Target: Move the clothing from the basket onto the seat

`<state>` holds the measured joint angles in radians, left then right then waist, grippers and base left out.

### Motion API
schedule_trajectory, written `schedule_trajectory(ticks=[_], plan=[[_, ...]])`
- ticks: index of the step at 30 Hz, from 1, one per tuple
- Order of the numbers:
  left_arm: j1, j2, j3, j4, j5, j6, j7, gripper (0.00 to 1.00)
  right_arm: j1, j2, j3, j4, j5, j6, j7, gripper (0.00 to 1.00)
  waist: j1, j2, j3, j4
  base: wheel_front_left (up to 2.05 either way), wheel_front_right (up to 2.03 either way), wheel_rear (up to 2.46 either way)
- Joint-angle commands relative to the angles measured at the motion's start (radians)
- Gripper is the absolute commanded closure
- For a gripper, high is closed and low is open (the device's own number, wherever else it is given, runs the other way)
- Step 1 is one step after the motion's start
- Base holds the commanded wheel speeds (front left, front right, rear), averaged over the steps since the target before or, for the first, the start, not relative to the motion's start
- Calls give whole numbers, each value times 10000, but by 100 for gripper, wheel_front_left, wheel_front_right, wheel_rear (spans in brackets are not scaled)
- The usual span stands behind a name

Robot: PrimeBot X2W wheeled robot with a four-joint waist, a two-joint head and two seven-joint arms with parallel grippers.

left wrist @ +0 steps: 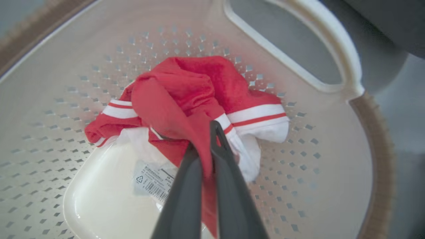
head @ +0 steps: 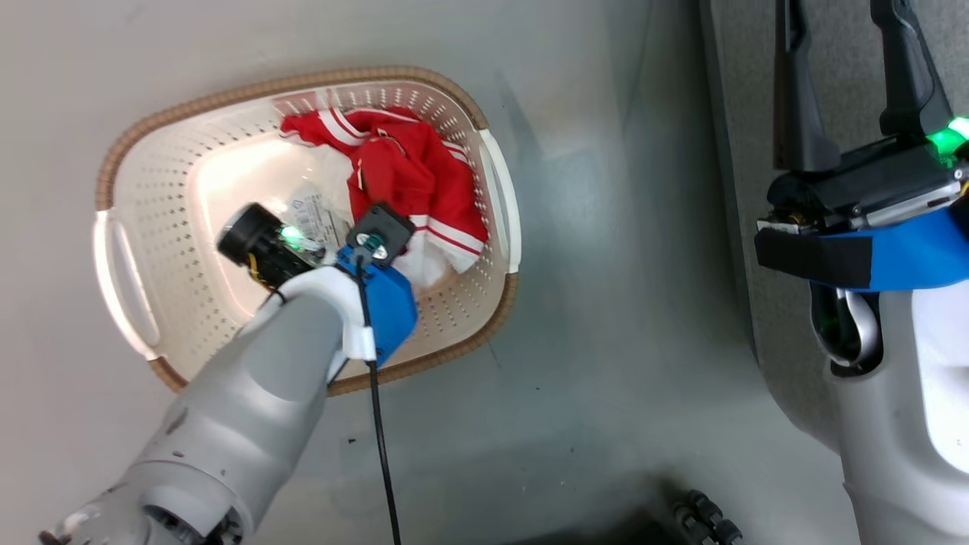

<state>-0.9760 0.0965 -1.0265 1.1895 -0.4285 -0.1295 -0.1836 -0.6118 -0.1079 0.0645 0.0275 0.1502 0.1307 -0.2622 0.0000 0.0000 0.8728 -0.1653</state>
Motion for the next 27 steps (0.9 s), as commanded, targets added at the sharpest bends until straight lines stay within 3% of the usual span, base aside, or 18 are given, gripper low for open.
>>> schedule_trajectory(ticks=[1,6,14,27], plan=[[118,-25,-157,-144,-180,-9,-146,100,172,-86,-22,49,-67,1,-40,0,0,0,-373,235,0,0,0],[328,-213,-766,-634,-687,-9,-528,100,446,-179,-62,144,-113,1,-42,0,0,0,-1089,498,0,0,0],[652,-298,-921,-1463,-1255,-9,-817,100,997,-320,-200,343,-172,1,-42,0,0,0,-2235,884,0,0,0],[1867,291,656,-4692,-189,433,-829,100,2103,-418,-359,751,-231,1,-40,0,0,0,-4161,1335,0,0,0]])
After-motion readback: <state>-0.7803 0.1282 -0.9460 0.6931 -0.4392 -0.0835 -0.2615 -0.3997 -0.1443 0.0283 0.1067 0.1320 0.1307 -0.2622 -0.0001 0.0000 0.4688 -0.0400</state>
